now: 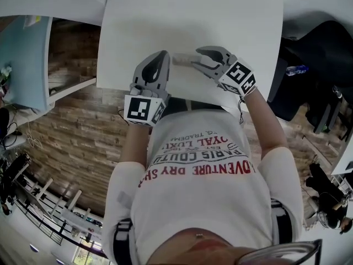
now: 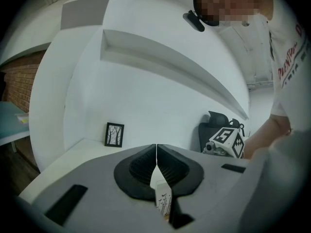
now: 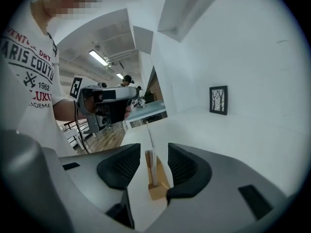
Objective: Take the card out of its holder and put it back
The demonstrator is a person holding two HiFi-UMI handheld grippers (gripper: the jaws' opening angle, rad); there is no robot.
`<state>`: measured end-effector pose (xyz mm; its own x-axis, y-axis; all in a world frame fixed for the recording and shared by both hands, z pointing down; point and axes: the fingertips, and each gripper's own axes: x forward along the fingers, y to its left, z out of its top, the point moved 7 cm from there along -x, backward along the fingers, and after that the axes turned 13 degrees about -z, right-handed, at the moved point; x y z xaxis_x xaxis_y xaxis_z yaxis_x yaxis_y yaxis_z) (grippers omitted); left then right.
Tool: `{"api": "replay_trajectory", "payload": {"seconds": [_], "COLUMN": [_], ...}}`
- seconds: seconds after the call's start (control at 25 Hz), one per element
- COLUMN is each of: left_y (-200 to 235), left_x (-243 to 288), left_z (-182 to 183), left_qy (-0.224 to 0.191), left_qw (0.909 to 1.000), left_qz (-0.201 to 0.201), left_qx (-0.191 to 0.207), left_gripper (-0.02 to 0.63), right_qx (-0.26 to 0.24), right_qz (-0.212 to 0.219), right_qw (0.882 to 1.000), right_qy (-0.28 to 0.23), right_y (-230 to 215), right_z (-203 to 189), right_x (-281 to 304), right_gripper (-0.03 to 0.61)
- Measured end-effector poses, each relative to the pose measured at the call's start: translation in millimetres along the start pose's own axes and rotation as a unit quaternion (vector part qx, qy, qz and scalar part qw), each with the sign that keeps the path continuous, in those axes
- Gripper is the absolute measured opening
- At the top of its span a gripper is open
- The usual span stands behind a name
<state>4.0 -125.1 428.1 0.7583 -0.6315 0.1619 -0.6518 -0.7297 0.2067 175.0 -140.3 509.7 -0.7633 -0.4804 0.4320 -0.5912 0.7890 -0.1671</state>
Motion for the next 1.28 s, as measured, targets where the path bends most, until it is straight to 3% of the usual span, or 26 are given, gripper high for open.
{"api": "replay_trajectory", "payload": {"seconds": [0.16,0.28,0.48,1.0,1.28], "left_y": [2,2,1,12,13], "left_x": [-1,-4,-7,-16,-15], "left_z": [-5,-11,-16,-17,-14], "left_qy": [0.005,0.011,0.016,0.021,0.032], "left_qw": [1.0000,0.9998,0.9995,0.9992,0.9989], "left_qz": [0.007,0.015,0.022,0.030,0.031], "left_qx": [0.000,-0.006,-0.014,-0.017,-0.011], "left_gripper": [0.025,0.025,0.025,0.025,0.025], "right_qx": [-0.018,-0.023,-0.035,-0.072,-0.063], "right_qz": [0.039,0.055,0.075,0.100,0.078], "right_qw": [0.999,0.998,0.996,0.992,0.995], "right_qy": [0.021,0.024,0.025,0.024,-0.003], "right_y": [-1,0,1,8,7], "right_z": [-9,-13,-13,-3,16], "right_x": [16,21,23,22,9], "right_gripper": [0.181,0.113,0.052,0.037,0.035]}}
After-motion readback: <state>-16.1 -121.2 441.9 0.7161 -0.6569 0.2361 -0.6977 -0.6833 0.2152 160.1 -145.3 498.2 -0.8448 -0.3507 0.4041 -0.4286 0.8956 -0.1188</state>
